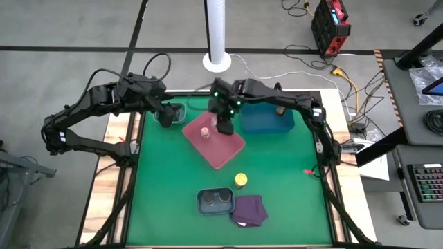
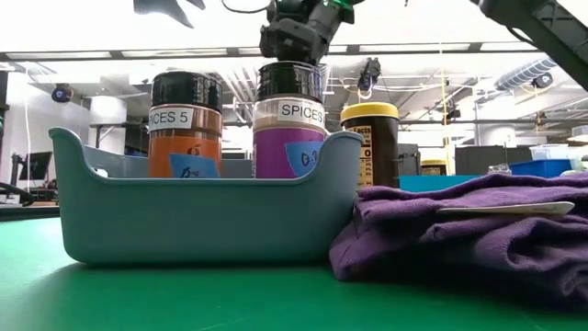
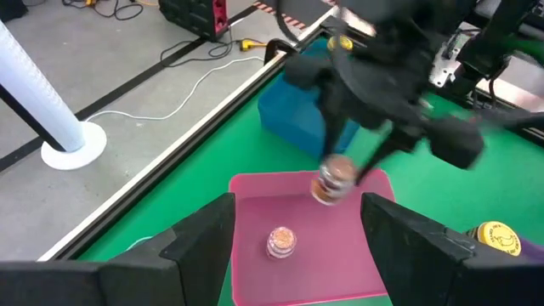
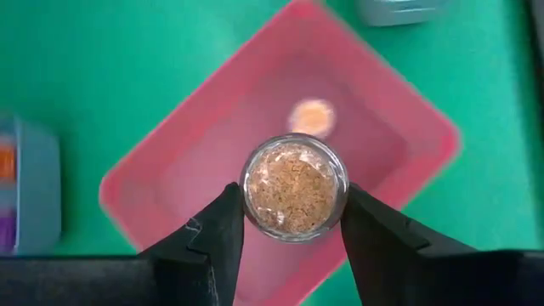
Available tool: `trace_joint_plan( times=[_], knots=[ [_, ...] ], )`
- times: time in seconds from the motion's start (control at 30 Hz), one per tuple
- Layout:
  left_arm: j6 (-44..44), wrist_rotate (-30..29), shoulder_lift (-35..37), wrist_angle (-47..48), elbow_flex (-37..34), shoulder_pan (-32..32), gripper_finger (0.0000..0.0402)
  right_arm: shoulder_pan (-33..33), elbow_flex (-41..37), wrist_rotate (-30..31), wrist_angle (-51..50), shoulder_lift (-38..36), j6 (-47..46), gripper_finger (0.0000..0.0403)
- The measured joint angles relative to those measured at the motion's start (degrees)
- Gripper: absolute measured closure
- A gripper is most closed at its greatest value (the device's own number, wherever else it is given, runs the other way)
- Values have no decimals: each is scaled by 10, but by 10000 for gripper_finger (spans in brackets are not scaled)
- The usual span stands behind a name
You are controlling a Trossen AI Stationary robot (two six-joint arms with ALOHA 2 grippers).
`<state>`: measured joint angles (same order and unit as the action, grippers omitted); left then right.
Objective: Sort spices by type
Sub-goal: Put the transparent seasoning bottle into the pink bin
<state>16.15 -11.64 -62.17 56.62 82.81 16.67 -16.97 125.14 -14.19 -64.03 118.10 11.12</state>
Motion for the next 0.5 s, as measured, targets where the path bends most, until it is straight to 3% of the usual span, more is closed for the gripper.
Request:
trace_joint_plan(
  times=[0.2,0.33,0.5],
  knots=[
    [-3,0,0,0,0,0,164,48,-47,-26,26,0,106,250],
    [-4,0,0,0,0,0,164,64,-109,-27,95,0,119,255],
    [-4,0,0,1,0,0,164,62,-190,-24,161,1,111,288]
  ],
)
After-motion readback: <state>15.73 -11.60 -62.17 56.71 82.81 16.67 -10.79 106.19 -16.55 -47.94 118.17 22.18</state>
